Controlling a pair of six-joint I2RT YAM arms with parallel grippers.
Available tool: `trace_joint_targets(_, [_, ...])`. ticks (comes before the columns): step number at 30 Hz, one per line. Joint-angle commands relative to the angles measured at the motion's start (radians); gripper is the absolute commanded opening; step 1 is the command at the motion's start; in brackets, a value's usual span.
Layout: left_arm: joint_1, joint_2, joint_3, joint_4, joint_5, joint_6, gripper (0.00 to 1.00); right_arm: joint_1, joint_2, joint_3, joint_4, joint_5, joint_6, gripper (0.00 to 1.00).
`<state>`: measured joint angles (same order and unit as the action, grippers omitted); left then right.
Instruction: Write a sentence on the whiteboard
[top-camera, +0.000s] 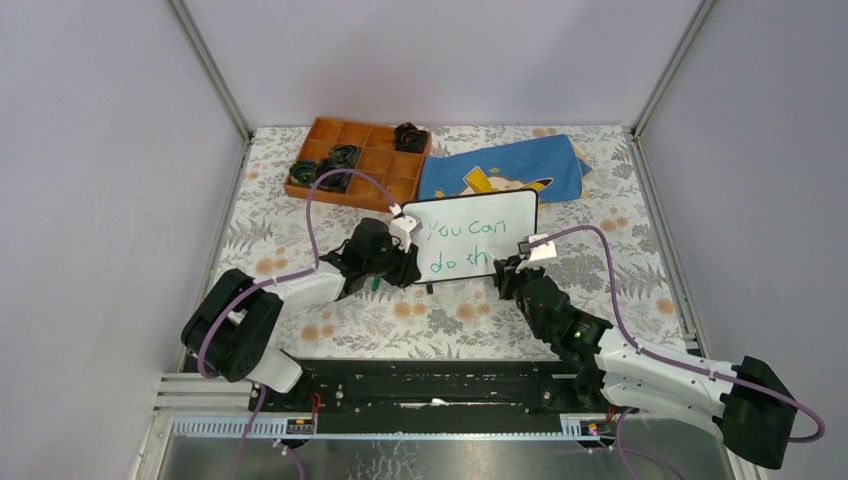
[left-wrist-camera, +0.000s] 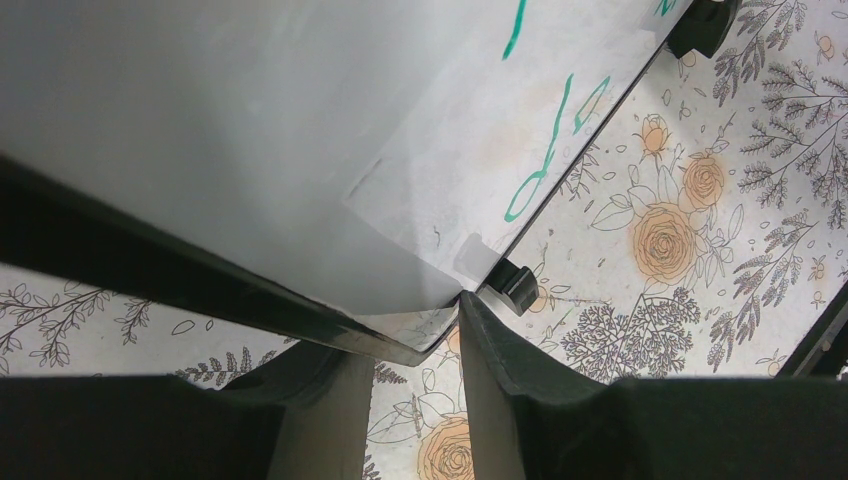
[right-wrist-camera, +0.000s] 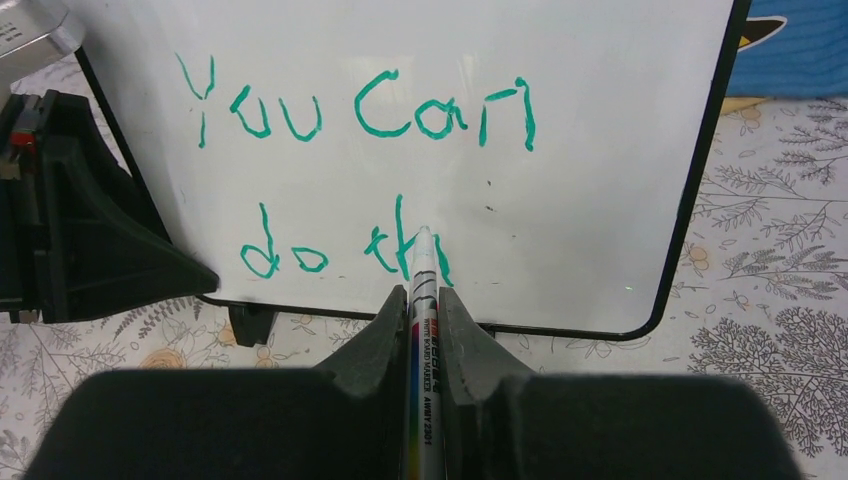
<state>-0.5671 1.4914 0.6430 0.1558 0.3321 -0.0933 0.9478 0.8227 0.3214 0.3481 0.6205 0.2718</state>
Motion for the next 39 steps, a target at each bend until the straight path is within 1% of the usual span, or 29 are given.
trace_joint_targets(1, [-0.013,0.003,0.014,-0.022,-0.012,0.029,0.41,-0.007,-0.001,0.036,0.031,0.059,0.024,0.00])
trace_joint_targets(7, [-0.013,0.007,0.016,-0.024,-0.013,0.030,0.41,-0.006,-0.012,0.019,0.073,0.083,0.002,0.00])
trace_joint_targets(13, [-0.013,0.007,0.016,-0.023,-0.014,0.027,0.41,-0.007,0.038,0.025,0.060,0.092,0.019,0.00])
trace_joint_targets(21, [-0.012,0.006,0.012,-0.021,-0.014,0.026,0.41,-0.006,0.058,0.016,0.098,0.092,0.017,0.00])
trace_joint_targets(31, [-0.012,0.006,0.013,-0.021,-0.016,0.024,0.40,-0.022,0.114,0.036,0.098,0.093,0.021,0.00])
trace_joint_targets(39, [-0.012,0.009,0.014,-0.022,-0.016,0.024,0.41,-0.039,0.128,0.031,0.116,0.093,0.027,0.00])
